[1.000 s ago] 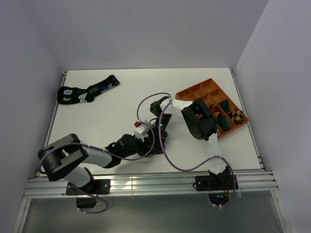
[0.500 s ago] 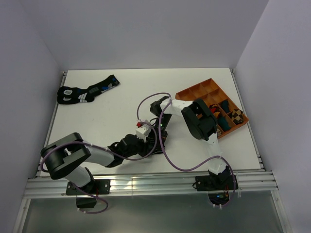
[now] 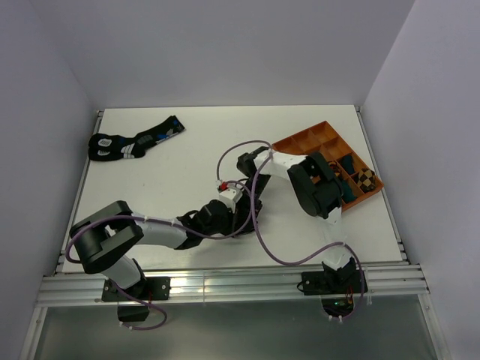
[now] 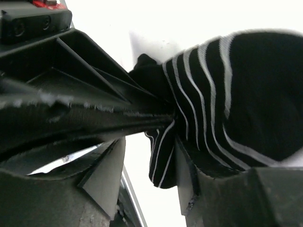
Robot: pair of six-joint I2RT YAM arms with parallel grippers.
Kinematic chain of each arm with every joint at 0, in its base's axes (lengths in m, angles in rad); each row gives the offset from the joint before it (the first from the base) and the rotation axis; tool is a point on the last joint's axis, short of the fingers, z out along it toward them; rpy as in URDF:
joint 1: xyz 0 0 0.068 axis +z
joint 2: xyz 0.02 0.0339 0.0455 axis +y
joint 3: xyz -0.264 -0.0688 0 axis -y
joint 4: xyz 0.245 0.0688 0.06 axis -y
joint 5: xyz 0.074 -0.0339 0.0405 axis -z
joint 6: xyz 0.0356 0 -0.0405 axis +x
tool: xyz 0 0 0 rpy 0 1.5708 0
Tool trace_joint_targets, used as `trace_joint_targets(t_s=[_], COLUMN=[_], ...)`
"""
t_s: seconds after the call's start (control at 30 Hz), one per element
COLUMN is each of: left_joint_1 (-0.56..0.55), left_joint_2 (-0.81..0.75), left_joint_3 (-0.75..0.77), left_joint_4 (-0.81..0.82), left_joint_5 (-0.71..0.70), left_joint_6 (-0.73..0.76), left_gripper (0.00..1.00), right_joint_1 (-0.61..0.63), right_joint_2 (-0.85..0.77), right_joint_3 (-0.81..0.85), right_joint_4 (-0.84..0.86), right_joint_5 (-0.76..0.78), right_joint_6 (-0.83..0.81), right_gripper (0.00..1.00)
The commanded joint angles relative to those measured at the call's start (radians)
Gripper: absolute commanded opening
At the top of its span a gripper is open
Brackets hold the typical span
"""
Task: Roll the socks
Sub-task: Roll the sock at the center of the board.
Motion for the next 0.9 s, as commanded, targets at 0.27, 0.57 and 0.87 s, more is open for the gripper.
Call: trace_joint_targets(t_s=[0.27,0.57,0.87], left_joint_1=[-0.009,-0.008,0.053], left_joint_2=[0.002,-0.006,0.037], left_joint_3=[0.033,0.096,0.111], left_joint_4=[-0.291,-0.427,-0.460], left_joint_5=[-0.071,-0.011,0.214], left_joint_6=[-0.090,-0.119,-0.165], left_gripper=[0.00,0.00,0.00], right_joint_1=[-0.110,-0.194,-0.214], right_joint_2=[-0.211,-0.452,-0.823], right_joint_3=[-0.127,-0.260,-0.529], right_joint_4=[0.295,0.353,0.514], right_joint_5=[0.211,0.210,0.245], right_joint_6=[0.168,0.169,0.086], right_gripper=[0.56,0.56,0.56])
